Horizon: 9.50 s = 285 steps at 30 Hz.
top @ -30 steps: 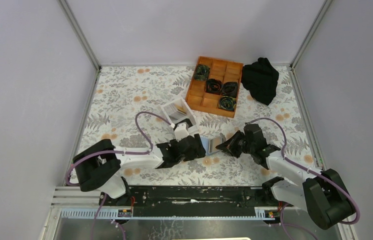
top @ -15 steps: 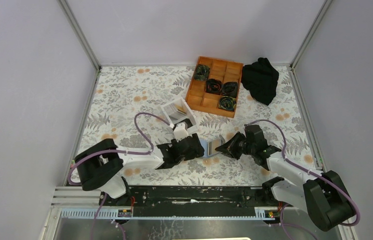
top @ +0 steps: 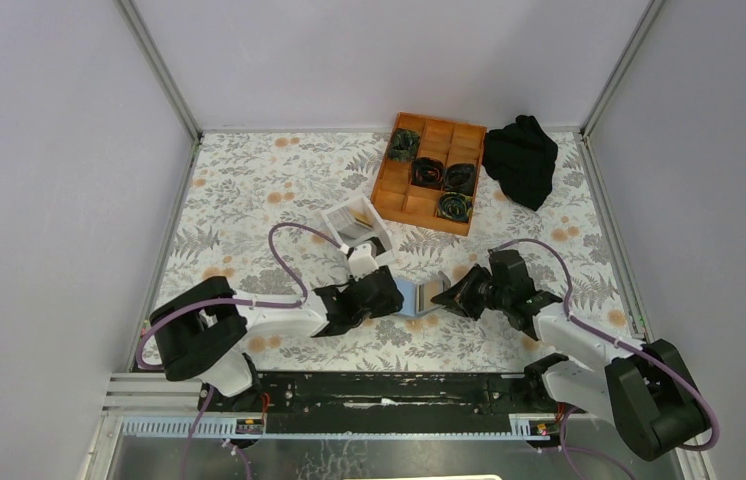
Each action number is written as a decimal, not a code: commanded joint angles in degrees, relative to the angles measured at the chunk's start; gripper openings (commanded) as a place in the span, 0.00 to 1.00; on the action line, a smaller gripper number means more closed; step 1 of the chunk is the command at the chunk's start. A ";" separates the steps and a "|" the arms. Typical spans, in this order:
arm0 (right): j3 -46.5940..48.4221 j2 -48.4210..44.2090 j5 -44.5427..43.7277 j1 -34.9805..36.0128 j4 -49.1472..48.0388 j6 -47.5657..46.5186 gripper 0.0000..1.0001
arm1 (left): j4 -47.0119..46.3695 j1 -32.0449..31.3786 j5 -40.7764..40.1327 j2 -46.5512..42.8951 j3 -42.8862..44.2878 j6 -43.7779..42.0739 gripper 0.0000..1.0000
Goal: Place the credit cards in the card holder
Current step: Close the card holder at the center of the board.
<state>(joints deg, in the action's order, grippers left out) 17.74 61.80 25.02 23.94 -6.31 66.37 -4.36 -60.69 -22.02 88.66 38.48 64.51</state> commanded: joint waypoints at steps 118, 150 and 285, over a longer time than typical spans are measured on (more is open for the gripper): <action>13.33 -5.08 -22.75 1.31 32.82 -21.08 0.43 | -9.56 -5.24 9.14 11.24 9.24 -11.31 0.53; 25.78 8.07 -32.12 9.98 37.07 -21.30 0.31 | -1.92 -5.26 7.72 11.52 10.88 -17.06 0.45; 37.65 30.40 -32.84 20.75 31.38 -22.08 0.00 | -2.62 -5.28 10.10 13.35 5.63 -15.30 0.31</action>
<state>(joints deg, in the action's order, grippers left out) 53.28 90.04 -10.17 42.87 31.03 42.22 -11.20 -65.47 -13.91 100.44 47.05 50.02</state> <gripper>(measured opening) 0.011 0.311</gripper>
